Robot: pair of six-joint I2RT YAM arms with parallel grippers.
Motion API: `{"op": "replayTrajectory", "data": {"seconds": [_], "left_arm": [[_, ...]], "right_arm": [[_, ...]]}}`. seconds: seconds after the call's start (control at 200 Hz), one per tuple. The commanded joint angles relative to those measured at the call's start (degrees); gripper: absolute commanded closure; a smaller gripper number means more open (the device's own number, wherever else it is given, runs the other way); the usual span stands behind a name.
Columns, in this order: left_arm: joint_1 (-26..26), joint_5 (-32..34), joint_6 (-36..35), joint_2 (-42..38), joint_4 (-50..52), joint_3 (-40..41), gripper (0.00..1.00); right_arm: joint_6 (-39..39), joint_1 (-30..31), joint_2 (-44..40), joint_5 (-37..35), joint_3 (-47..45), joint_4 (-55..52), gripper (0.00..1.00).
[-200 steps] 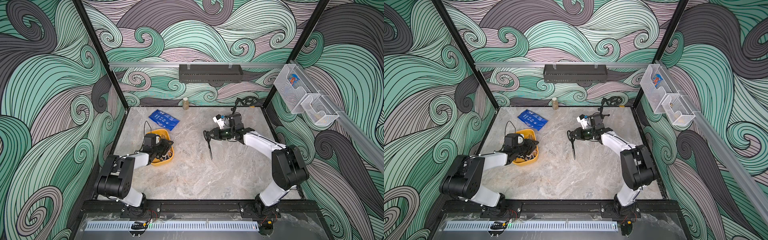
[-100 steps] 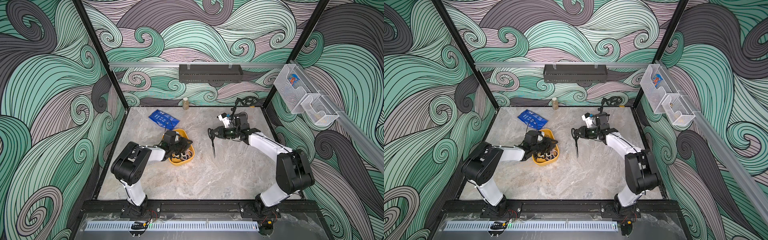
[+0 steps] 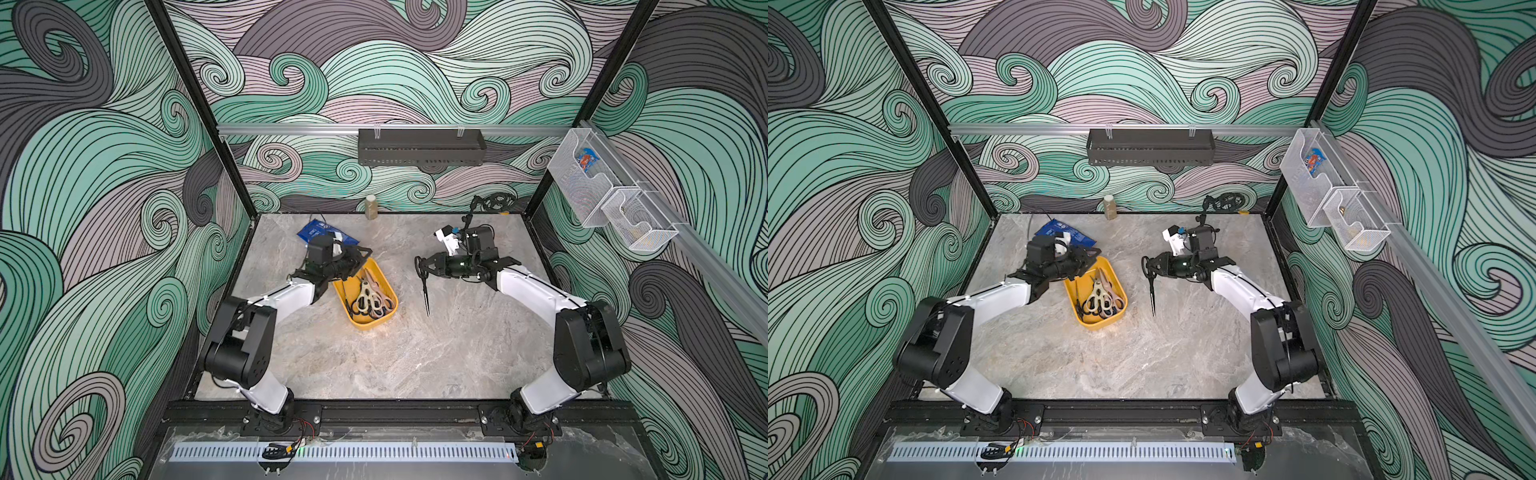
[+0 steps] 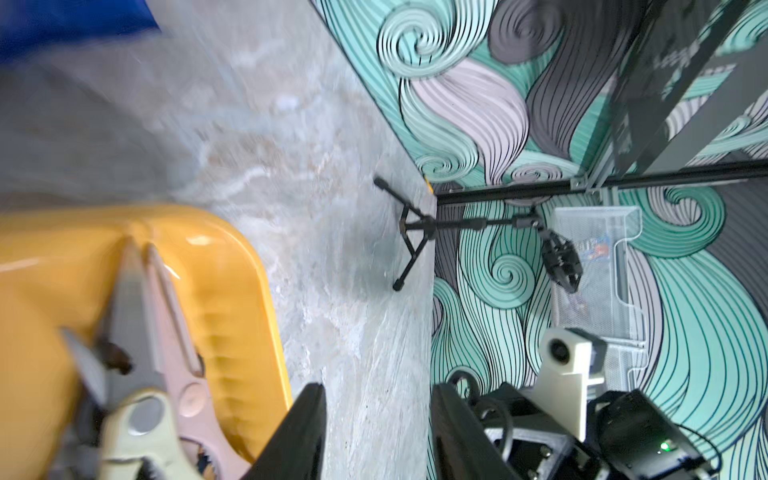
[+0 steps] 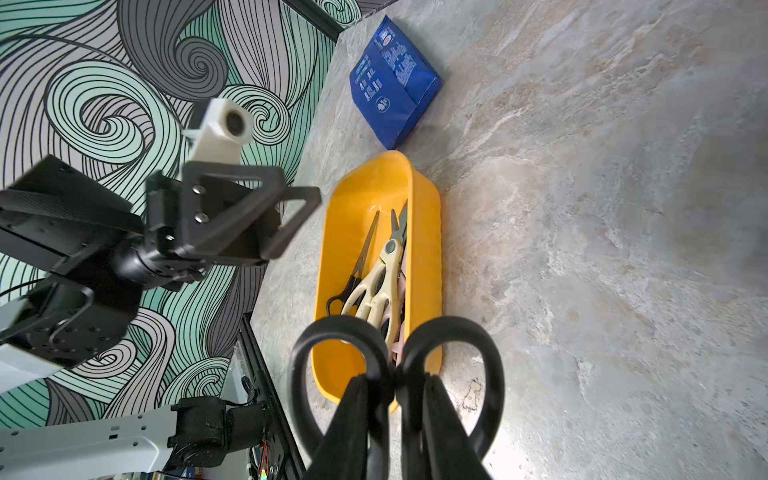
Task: Put the scissors into the storage box
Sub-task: Place the scissors in the storage box.
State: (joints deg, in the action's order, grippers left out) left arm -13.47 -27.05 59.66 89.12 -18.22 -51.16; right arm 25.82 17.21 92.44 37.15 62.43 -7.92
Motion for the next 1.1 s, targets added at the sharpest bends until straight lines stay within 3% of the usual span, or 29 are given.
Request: {"op": "replayTrajectory", "data": {"seconds": [0.0, 0.15, 0.33, 0.62, 0.961, 1.096], "left_arm": [[5.5, 3.2, -8.5, -4.8, 9.2, 1.4, 0.55], [12.6, 4.1, -13.9, -10.2, 15.4, 4.9, 0.55], [17.2, 5.7, -17.4, -15.2, 20.0, 8.8, 0.55], [20.9, 4.7, -19.5, -18.5, 21.6, 13.5, 0.55], [23.3, 2.9, -21.9, -18.5, 22.8, 14.0, 0.55], [24.4, 3.2, -22.9, -18.8, 23.3, 14.0, 0.55]], "right_arm": [[1.5, 3.5, 2.2, -2.5, 4.1, 2.1, 1.0], [2.4, 8.7, 7.4, -5.1, 9.9, 2.2, 1.0], [4.4, 14.6, 14.6, -9.5, 16.8, 2.1, 1.0], [5.3, 20.1, 23.4, -16.2, 23.7, 0.8, 1.0], [5.8, 21.5, 32.9, -20.2, 31.3, -2.8, 1.0], [5.3, 22.0, 33.6, -22.1, 31.3, -4.0, 0.85]]}}
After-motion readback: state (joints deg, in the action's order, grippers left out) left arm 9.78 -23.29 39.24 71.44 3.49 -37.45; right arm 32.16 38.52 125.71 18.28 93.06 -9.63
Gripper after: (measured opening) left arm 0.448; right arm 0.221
